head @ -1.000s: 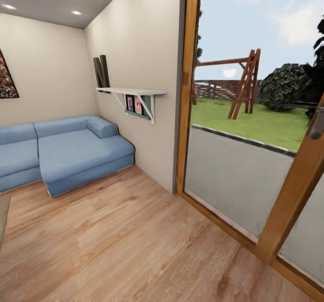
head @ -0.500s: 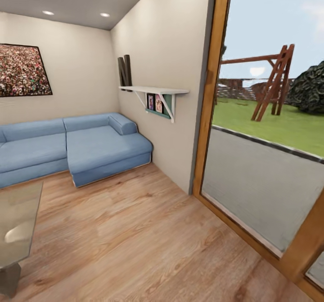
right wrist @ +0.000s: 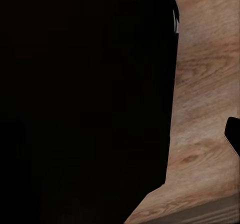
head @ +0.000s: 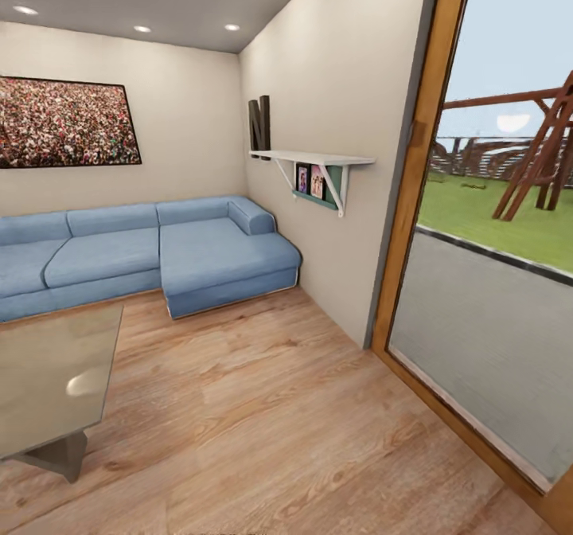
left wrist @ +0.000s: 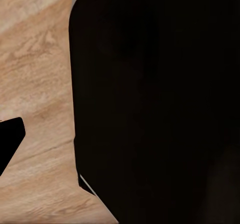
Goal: Turn on the radio receiver that's on the table in the living room.
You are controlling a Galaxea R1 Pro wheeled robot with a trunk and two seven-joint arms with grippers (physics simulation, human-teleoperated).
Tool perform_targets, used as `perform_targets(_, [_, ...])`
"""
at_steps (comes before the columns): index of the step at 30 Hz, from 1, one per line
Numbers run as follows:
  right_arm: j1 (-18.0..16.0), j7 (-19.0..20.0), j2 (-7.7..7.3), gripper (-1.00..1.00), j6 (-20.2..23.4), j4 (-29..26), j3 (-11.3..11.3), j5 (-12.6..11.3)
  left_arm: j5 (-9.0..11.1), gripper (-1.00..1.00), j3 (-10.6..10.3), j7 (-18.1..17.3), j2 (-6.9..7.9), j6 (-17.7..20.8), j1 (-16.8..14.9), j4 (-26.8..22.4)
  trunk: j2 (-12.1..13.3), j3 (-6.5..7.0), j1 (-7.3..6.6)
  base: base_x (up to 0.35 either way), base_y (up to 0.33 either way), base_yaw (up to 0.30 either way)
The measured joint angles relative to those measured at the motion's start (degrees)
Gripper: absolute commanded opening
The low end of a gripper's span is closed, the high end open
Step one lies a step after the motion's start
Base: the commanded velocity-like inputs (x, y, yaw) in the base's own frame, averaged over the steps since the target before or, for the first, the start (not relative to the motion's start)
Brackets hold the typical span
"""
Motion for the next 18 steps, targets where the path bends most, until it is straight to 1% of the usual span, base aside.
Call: perform_targets(18, [0.00,0.00,0.03,1.00,-0.08,0.00,0.00,0.01,0.00,1.00,0.00,0.00,-0.06,-0.30,0.00,0.00,0.00,-0.49,0.00,0.000,0.000,0.284])
